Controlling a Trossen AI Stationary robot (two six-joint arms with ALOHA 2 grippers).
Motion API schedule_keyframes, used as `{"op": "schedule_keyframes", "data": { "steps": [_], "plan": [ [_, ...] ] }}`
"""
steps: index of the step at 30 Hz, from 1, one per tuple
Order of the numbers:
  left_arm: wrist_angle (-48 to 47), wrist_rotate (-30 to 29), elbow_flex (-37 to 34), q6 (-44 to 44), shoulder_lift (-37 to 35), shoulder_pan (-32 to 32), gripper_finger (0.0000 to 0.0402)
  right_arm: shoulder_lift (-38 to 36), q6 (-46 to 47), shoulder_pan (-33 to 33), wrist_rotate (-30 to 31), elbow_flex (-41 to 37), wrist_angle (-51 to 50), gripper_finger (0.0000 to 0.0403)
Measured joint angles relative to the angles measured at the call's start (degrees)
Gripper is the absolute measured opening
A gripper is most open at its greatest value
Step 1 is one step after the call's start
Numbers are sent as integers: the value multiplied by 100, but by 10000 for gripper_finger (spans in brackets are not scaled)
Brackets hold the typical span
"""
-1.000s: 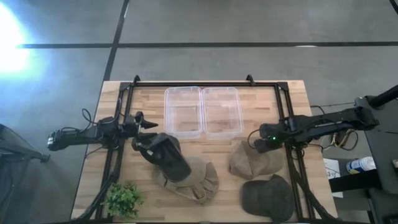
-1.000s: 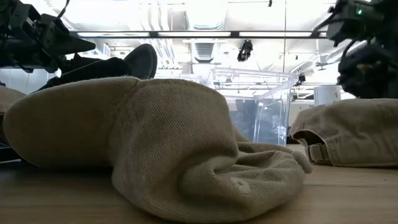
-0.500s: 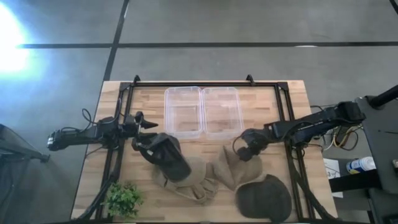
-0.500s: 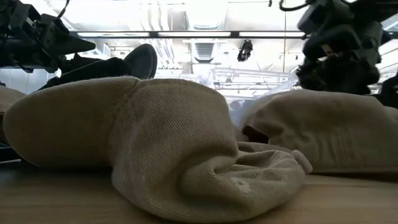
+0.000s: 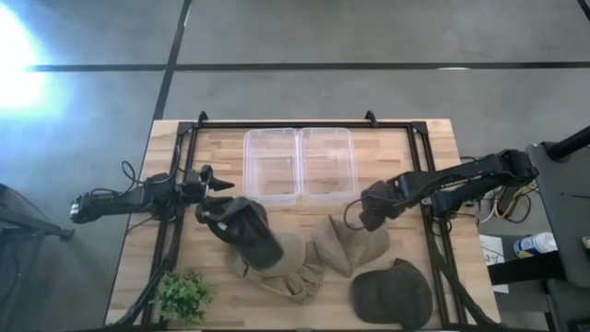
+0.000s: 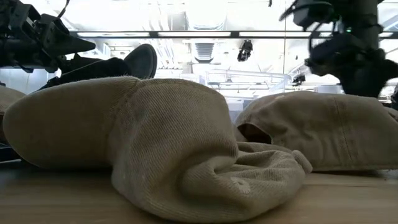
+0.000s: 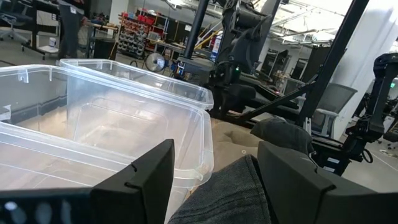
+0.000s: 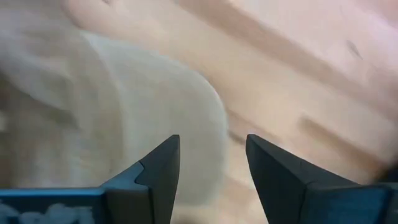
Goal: Pick & Place hat
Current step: Put the right brown cap into the right transparent bin
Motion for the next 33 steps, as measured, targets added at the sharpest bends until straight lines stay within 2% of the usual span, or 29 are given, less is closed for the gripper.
{"op": "schedule_keyframes", "data": {
  "steps": [7, 18, 25, 33],
  "plan": [
    [0, 1, 0, 2, 4, 0, 225, -508, 461, 61, -670, -987, 484, 180],
    [0, 2, 0, 2, 4, 0, 225, -2014, 741, 66, -989, -2528, 3016, 180],
    [0, 2, 0, 2, 4, 0, 225, -2437, 848, 69, -1767, -3307, 3696, 180],
    [0, 1, 0, 2, 4, 0, 225, -2530, 1036, 66, -1848, -3962, 6211, 180]
  ]
}}
